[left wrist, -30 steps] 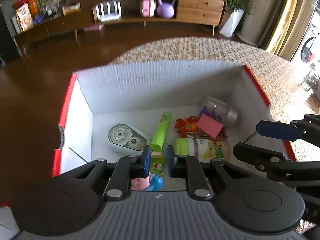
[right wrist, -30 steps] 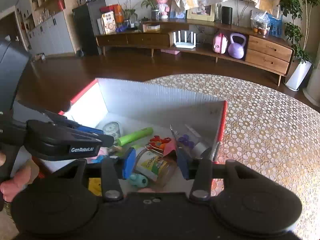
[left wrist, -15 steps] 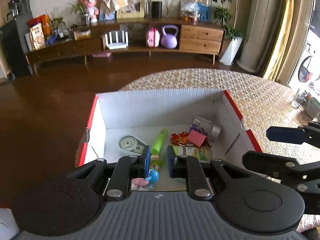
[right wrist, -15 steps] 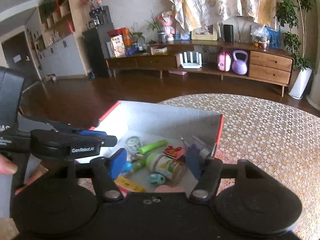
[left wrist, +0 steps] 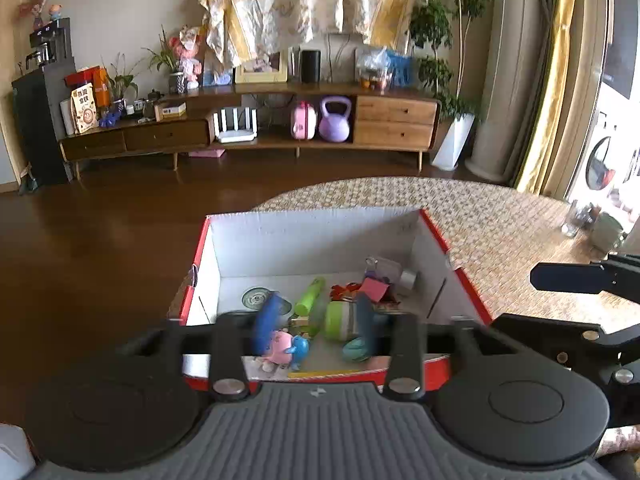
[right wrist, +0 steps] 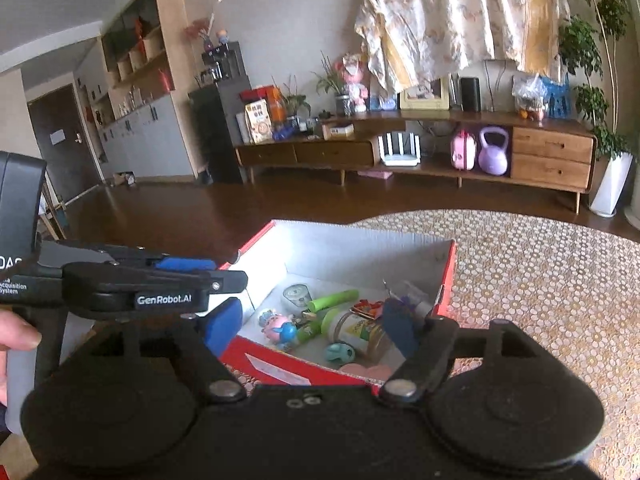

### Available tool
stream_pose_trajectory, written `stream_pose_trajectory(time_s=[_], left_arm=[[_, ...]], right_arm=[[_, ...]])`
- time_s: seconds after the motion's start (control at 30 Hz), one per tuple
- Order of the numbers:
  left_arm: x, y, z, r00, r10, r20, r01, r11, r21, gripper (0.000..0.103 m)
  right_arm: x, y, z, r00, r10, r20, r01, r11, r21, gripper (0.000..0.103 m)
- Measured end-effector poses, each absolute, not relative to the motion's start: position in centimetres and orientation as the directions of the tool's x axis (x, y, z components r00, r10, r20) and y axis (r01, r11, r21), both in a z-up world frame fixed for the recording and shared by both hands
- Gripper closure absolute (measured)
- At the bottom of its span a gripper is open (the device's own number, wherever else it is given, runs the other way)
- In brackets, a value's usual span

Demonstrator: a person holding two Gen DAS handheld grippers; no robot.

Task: Organize rigid objects
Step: 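Open left tool to drop the green tube into the box, then withdraw both open tools from the box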

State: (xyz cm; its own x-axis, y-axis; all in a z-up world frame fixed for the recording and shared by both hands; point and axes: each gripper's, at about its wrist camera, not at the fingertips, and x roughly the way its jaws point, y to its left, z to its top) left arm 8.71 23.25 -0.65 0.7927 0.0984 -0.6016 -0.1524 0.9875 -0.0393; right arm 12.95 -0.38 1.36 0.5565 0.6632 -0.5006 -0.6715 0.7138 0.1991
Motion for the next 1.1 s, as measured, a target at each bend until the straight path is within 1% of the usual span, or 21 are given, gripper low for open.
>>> stream_pose_trajectory(time_s=[0.07, 0.17, 0.23, 0.3, 0.33, 0.4, 0.57, 0.63, 0.67, 0.9, 1.1], left_arm=[[7.8, 23.1, -0.4, 0.812, 0.103, -0.575, -0.159, 0.986, -0.047, 0.031], [7.3, 22.8, -0.1, 0.815, 0.096, -0.571, -0.158, 0.986, -0.059, 0.030], [6.9, 22.7, -0.1, 0.816, 0.091, -0.571, -0.161, 0.984, -0.074, 0.025], [6.6, 22.7, 0.0, 0.822, 0.087, -0.563, -0.160, 0.984, -0.082, 0.024], [6.4, 22.7, 0.1, 0.823, 0.089, -0.561, -0.162, 0.983, -0.082, 0.024], [6.1, 22.6, 0.2, 0.825, 0.099, -0.557, -0.174, 0.981, -0.083, 0.016], [5.4, 22.0, 0.4, 0.825, 0.118, -0.552, -0.182, 0.981, -0.063, 0.015], [4.9, 21.5, 0.3, 0.828, 0.138, -0.543, -0.185, 0.982, -0.032, 0.006], [4.7, 21.2, 0.3, 0.831, 0.152, -0.535, -0.189, 0.982, -0.015, 0.000], [3.6, 19.8, 0.3, 0.836, 0.167, -0.523, -0.183, 0.983, 0.021, 0.000], [3.0, 19.1, 0.4, 0.835, 0.143, -0.532, -0.162, 0.987, 0.011, 0.000]], right_arm=[[12.3, -0.8, 1.5, 0.561, 0.669, -0.488, -0.673, 0.712, 0.201, 0.020], [11.5, -1.4, 1.9, 0.569, 0.679, -0.465, -0.675, 0.708, 0.207, 0.014], [11.1, -1.7, 2.1, 0.576, 0.682, -0.450, -0.675, 0.708, 0.209, 0.010], [10.8, -2.0, 2.2, 0.582, 0.685, -0.439, -0.673, 0.708, 0.212, 0.002], [10.6, -2.3, 2.2, 0.590, 0.682, -0.432, -0.670, 0.712, 0.209, 0.000], [10.3, -2.4, 2.1, 0.595, 0.681, -0.426, -0.667, 0.715, 0.211, 0.000], [9.9, -2.8, 1.7, 0.610, 0.664, -0.433, -0.648, 0.732, 0.212, 0.000], [9.8, -3.0, 1.6, 0.616, 0.658, -0.434, -0.640, 0.738, 0.212, 0.000], [9.7, -3.0, 1.5, 0.617, 0.654, -0.438, -0.636, 0.742, 0.212, 0.000], [9.1, -3.1, 1.5, 0.620, 0.650, -0.440, -0.623, 0.748, 0.227, 0.000], [8.9, -3.4, 1.4, 0.620, 0.651, -0.438, -0.614, 0.750, 0.246, 0.000]])
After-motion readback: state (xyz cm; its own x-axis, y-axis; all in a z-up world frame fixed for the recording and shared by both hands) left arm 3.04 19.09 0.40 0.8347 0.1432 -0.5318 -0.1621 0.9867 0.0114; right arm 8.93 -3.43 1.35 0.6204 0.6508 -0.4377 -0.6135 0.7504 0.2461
